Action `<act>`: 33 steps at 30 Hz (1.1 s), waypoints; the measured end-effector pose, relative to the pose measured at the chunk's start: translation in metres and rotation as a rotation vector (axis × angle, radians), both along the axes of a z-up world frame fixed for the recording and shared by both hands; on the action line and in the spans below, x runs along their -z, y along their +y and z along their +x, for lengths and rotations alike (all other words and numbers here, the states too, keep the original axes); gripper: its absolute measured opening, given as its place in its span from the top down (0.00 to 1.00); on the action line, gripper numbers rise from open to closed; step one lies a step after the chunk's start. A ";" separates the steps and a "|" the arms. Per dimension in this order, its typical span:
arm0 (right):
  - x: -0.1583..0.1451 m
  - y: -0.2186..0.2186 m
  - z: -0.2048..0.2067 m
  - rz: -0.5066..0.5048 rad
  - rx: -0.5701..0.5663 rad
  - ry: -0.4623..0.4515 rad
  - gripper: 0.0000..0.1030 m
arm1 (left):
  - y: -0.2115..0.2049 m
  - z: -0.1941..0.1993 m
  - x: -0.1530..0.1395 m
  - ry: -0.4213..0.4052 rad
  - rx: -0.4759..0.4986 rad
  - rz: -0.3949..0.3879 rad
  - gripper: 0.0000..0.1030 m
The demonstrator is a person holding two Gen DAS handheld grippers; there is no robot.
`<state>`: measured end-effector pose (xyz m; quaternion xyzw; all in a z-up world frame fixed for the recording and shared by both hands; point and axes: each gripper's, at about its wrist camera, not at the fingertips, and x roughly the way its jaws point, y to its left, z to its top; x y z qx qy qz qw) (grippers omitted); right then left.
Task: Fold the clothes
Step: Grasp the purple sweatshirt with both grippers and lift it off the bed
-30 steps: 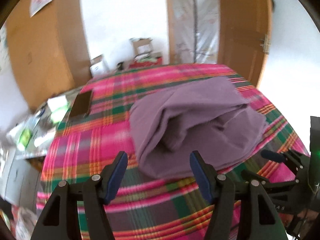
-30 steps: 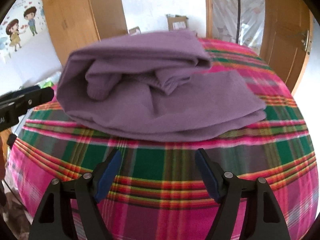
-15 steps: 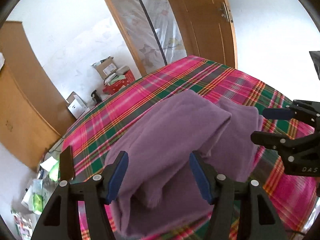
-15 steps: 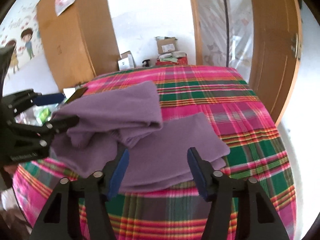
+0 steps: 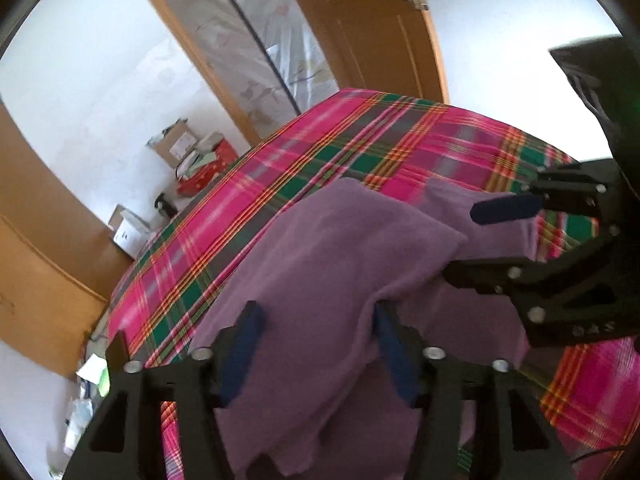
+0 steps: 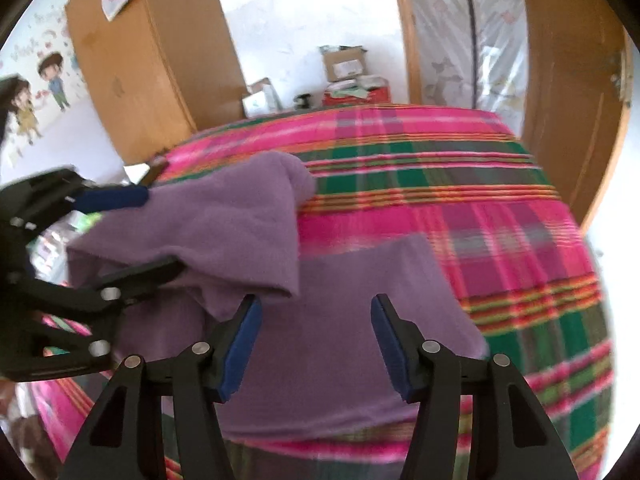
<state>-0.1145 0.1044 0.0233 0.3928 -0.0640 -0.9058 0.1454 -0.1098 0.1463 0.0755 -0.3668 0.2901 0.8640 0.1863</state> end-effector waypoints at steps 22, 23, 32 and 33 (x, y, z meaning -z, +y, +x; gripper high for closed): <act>0.003 -0.036 -0.038 -0.049 -0.109 -0.010 0.58 | -0.074 -0.049 -0.039 0.008 -0.218 0.160 0.85; 0.003 -0.040 -0.039 -0.046 -0.121 -0.009 0.58 | -0.080 -0.052 -0.041 0.006 -0.230 0.169 0.85; 0.012 -0.064 -0.056 -0.030 -0.165 -0.041 0.58 | -0.129 -0.054 -0.047 0.021 -0.342 0.214 0.92; 0.013 -0.065 -0.059 -0.030 -0.160 -0.049 0.58 | -0.134 -0.055 -0.047 0.026 -0.360 0.212 0.97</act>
